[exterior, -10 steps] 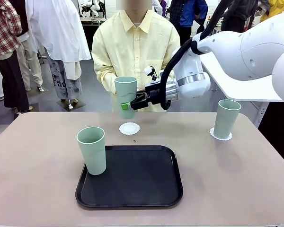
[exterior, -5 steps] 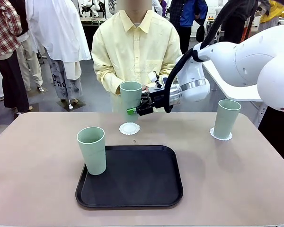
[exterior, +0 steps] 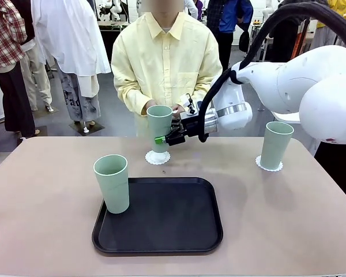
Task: Place coasters on the table and set cups on them.
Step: Take one Reusable plastic cup from the Flat Tray and place it on a coaster set by the human.
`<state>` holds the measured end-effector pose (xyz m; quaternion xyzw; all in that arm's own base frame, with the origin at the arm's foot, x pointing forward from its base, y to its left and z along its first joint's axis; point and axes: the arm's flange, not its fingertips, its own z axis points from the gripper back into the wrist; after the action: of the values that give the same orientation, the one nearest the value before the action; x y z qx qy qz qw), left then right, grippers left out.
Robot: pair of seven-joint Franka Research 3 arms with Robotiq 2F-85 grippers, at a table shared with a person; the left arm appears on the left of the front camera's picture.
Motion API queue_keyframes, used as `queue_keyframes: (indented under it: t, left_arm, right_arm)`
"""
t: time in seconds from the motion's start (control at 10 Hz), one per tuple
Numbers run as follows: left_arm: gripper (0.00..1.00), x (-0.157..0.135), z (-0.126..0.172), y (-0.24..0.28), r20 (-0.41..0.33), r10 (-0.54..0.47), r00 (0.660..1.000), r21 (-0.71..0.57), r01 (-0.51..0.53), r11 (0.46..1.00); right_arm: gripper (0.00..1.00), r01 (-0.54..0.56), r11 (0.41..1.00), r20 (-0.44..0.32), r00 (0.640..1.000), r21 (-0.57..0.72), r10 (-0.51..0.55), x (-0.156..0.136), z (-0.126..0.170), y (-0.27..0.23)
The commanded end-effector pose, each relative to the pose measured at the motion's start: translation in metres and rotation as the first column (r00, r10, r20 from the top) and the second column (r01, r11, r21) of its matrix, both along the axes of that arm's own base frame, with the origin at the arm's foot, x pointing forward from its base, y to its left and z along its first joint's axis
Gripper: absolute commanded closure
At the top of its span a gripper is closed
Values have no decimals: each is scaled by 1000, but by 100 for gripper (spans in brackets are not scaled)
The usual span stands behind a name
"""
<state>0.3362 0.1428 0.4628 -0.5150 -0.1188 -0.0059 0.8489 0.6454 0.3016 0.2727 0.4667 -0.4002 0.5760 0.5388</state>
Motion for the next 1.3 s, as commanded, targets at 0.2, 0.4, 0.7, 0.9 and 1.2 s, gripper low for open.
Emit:
queue_keyframes:
  t: [0.2,0.4,0.7,0.9,1.2]
  left_arm:
    - [0,0,0,1,20,-6,1000,-10,6,1000]
    - [0,0,0,1,20,-6,1000,-10,6,1000]
    - [0,0,0,1,20,-6,1000,-10,6,1000]
    - [0,0,0,1,20,-6,1000,-10,6,1000]
    - [0,0,0,1,20,-6,1000,-10,6,1000]
  right_arm:
    - [17,0,1000,-15,1000,-12,0,8,-12,9]
    - [17,11,1000,-16,1000,-26,-11,10,-19,9]
    - [17,11,1000,-20,1000,-15,-11,1,-21,3]
    - [17,26,999,-17,1000,-27,-26,1,-22,4]
    - [17,-11,1000,-44,999,-21,10,1,-32,8]
